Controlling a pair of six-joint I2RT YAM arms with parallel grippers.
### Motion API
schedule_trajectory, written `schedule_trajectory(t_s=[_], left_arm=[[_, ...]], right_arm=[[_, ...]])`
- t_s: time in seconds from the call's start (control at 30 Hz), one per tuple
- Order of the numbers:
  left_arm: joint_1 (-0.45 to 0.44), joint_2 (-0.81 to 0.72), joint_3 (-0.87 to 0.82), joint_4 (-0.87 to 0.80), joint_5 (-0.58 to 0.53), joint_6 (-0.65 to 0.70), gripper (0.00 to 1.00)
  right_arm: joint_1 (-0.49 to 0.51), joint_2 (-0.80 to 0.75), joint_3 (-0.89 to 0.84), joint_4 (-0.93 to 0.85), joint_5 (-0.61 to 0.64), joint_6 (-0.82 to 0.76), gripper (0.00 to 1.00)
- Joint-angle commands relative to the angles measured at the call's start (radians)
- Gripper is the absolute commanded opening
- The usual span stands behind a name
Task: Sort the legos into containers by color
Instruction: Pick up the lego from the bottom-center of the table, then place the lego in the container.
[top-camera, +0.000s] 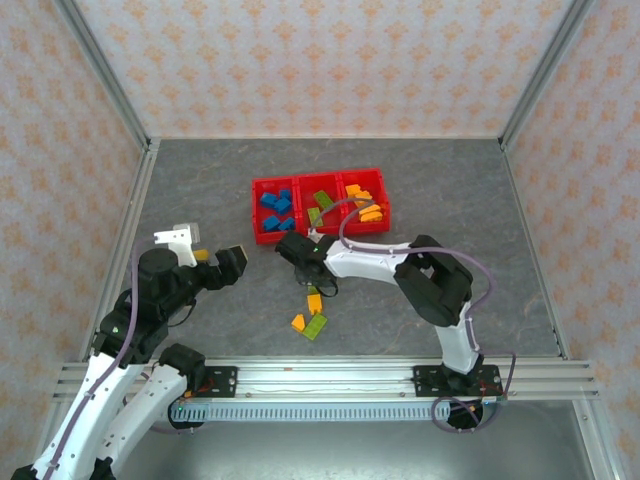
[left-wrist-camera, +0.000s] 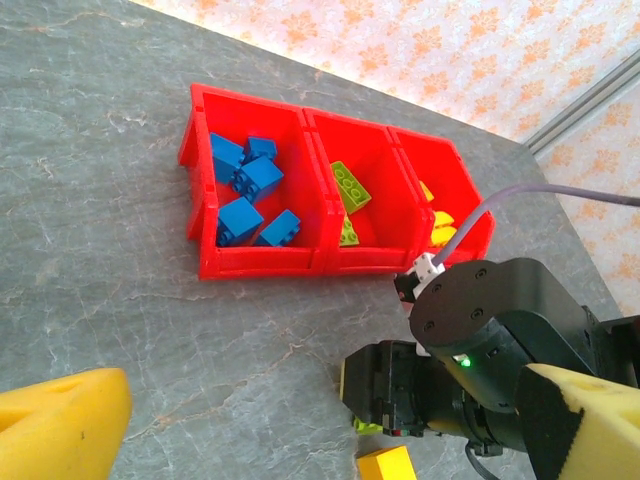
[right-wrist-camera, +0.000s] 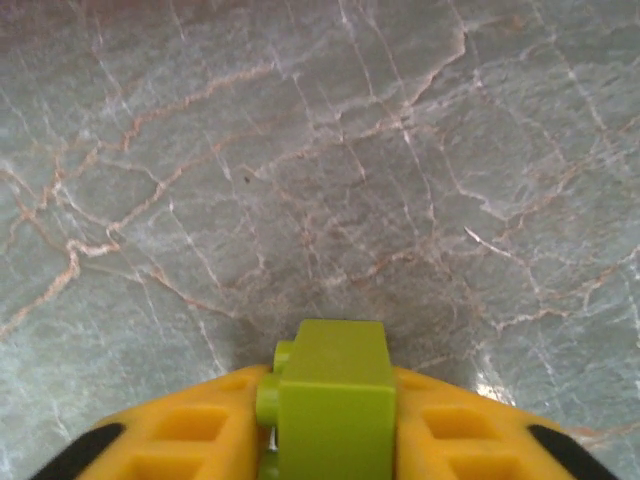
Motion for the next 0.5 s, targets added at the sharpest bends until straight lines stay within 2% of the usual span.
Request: schedule_trajectory(t_s=[0.0, 0.13, 0.3, 0.47], left_arm=[[0.008, 0.004, -0.015, 0.042, -0.012, 0.021, 0.99], [0.008, 0.004, -0.019, 0.048, 0.022, 0.033, 0.99], [0.008, 0.009, -0.038, 0.088, 0.156, 0.061, 0.99], [0.008, 0.059, -0.045, 0.097, 0.198, 0.072, 0.99]], right_arm=[[-0.021, 0.024, 0.054, -0.029, 0.064, -0.113, 0.25], [-0.070, -0.032, 0.111, -0.030, 0.086, -0.224, 0.20], [-0.154, -0.115, 0.184, -0.007, 0.079, -0.337, 0.21], [-0.228, -0.120, 0.290, 0.031, 0.072, -0.427, 0.21]])
